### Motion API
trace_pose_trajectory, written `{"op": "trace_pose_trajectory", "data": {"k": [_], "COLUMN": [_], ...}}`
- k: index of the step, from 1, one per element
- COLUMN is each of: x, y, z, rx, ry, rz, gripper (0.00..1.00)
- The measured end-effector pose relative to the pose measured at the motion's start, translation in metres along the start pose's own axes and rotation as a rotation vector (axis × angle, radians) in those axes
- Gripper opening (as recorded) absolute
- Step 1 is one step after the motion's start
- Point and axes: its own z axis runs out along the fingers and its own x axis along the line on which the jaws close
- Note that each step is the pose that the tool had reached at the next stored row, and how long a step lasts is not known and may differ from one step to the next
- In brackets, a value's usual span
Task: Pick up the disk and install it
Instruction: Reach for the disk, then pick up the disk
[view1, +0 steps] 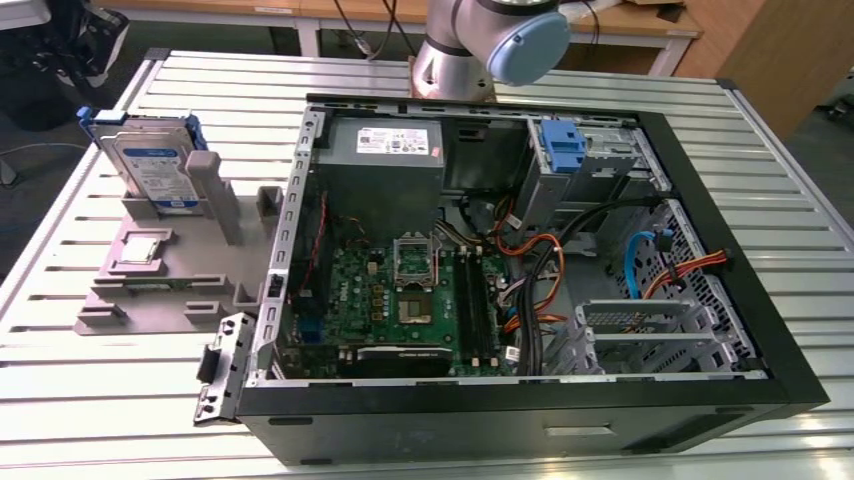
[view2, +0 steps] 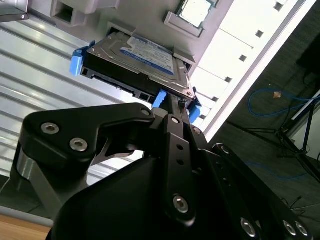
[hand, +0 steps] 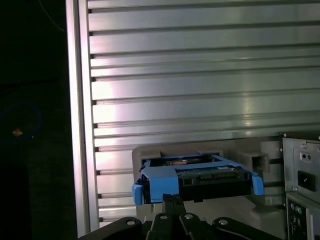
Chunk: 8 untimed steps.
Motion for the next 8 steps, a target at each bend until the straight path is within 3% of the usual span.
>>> {"op": "trace_pose_trajectory", "data": {"k": [8], "x": [0.0021], "y": [0.0000], "z": [-0.0001], "rx": [0.0000], "ry": [0.0001], "rz": [0.000], "gripper": [0.10]}}
